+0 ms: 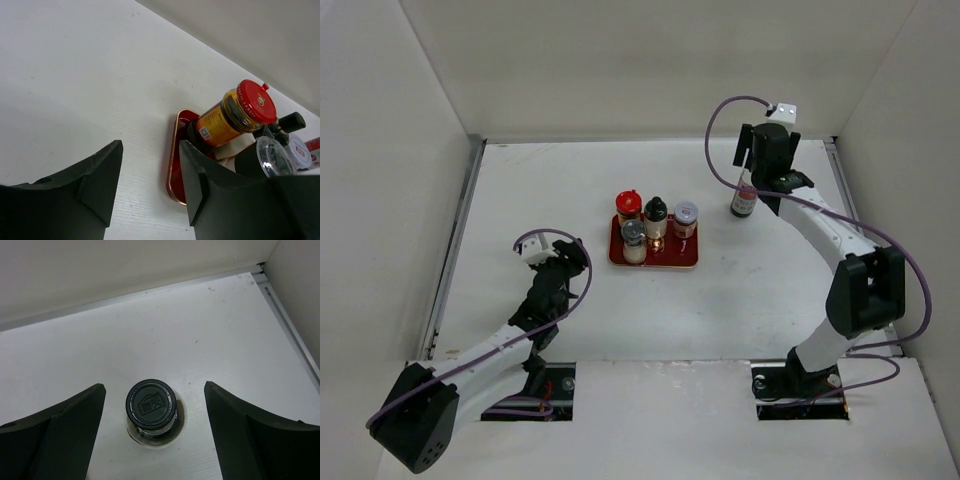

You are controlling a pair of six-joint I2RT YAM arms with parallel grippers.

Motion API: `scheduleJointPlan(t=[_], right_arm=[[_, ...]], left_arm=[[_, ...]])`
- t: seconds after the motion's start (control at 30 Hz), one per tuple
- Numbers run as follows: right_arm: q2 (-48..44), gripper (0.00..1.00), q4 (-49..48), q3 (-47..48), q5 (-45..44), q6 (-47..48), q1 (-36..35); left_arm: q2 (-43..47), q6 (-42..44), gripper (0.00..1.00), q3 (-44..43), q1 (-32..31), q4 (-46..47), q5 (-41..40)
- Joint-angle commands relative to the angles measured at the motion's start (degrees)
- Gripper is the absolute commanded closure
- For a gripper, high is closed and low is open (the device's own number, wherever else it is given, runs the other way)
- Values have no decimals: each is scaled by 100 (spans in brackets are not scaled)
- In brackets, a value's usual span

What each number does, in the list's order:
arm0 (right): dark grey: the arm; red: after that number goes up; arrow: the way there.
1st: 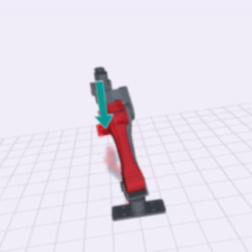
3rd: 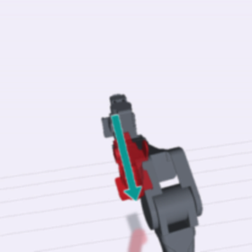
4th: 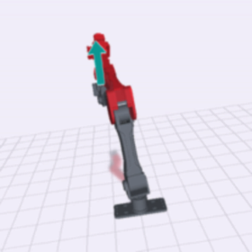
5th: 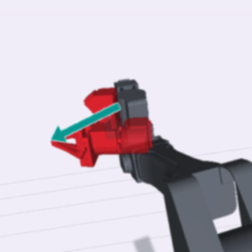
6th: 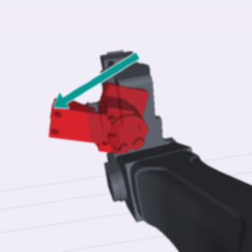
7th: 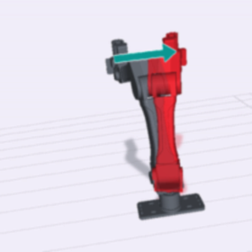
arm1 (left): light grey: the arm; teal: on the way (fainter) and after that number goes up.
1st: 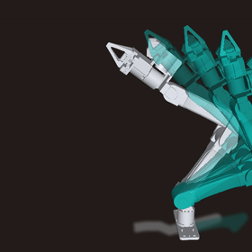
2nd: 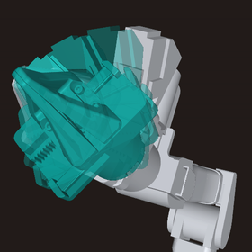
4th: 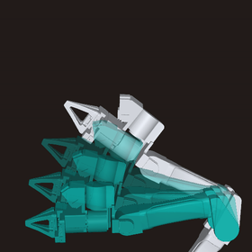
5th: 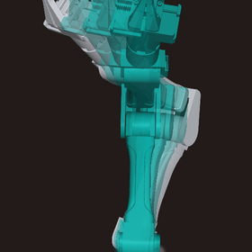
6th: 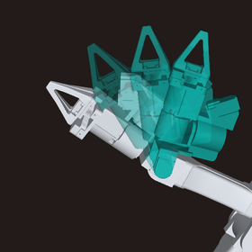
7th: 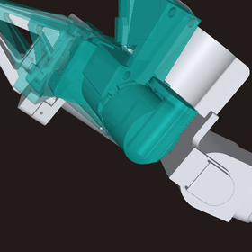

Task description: Organize the condiment bottles

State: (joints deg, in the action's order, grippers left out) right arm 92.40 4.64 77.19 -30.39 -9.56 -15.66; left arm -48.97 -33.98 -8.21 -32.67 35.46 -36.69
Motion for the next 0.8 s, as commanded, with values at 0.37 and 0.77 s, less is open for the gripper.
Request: scheduleJointPlan(t=[0.37, 0.77], right_arm=[[-353, 66, -1088, -335, -283, 51, 50], [-1909, 73, -1308, -959, -608, 130, -581]], left_arm=[[125, -74, 37, -67, 11, 365, 74], [10, -92, 0, -93, 37, 409, 109]])
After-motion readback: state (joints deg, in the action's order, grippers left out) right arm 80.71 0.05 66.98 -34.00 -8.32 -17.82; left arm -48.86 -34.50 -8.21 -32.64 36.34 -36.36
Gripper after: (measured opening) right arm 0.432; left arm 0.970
